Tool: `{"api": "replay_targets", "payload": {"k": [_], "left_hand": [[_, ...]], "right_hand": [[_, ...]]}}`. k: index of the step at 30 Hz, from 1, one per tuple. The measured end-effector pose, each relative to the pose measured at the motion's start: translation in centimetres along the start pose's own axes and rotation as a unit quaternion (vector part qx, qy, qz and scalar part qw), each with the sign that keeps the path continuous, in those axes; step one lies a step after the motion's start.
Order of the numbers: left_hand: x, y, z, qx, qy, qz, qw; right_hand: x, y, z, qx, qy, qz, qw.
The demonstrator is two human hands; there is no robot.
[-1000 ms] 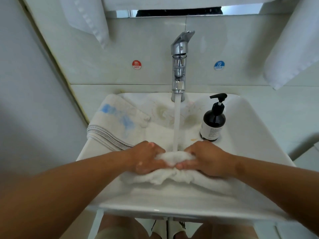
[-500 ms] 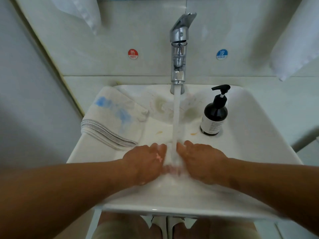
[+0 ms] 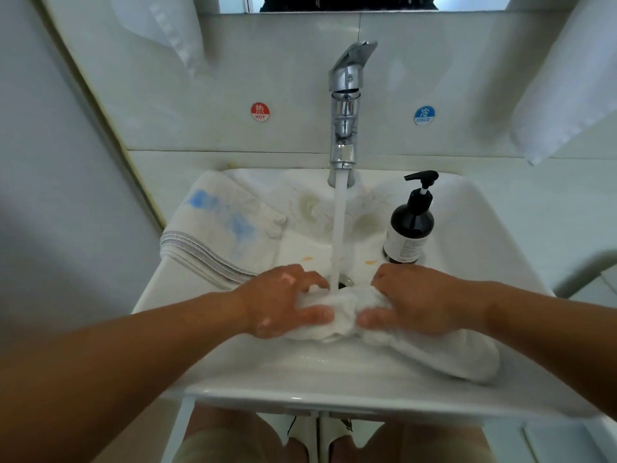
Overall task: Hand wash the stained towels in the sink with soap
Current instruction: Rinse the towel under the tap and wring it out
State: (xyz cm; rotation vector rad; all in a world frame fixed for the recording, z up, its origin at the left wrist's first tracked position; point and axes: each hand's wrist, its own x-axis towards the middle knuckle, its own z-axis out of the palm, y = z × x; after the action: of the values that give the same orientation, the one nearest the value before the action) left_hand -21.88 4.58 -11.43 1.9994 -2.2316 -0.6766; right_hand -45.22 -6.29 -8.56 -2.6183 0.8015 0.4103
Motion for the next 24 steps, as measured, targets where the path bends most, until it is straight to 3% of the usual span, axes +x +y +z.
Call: {"api": "replay_targets", "payload": {"k": [4,8,13,18,21,24], "left_hand": [[-0.7,0.9,2.3,0.052,-0.026,0.040,0.997],[0.5,1.4,2.6,0.071,-0.020,0.013,0.997],[1.3,1.7,1.5,0.179,-0.057,0.027,0.982],[1.6,1.9,1.3,0.156,0.003,-0.035,0.987],[1.5,2.1,1.0,0.171,-0.036,-0.014,0.985],[0.0,1.2,-0.6,0.074,-0.016,-0.019,0.997]], "right_hand": [[-0.4,-3.2,1.4,-0.059,-0.003,-0.020,0.998],[1.3,-4.3,3.3,-0.109,0.027,0.005,0.994],[2.7,-3.1,3.2,-0.057,0.042,0.018,0.997],[3.0,-2.9,2.6,-0.090,0.067,0.021,0.993],[3.2,-2.5,2.9,-0.001,0.053,0.004,0.999],[2.3,-2.6,2.8,0.035,0.058,-0.020,0.997]]}}
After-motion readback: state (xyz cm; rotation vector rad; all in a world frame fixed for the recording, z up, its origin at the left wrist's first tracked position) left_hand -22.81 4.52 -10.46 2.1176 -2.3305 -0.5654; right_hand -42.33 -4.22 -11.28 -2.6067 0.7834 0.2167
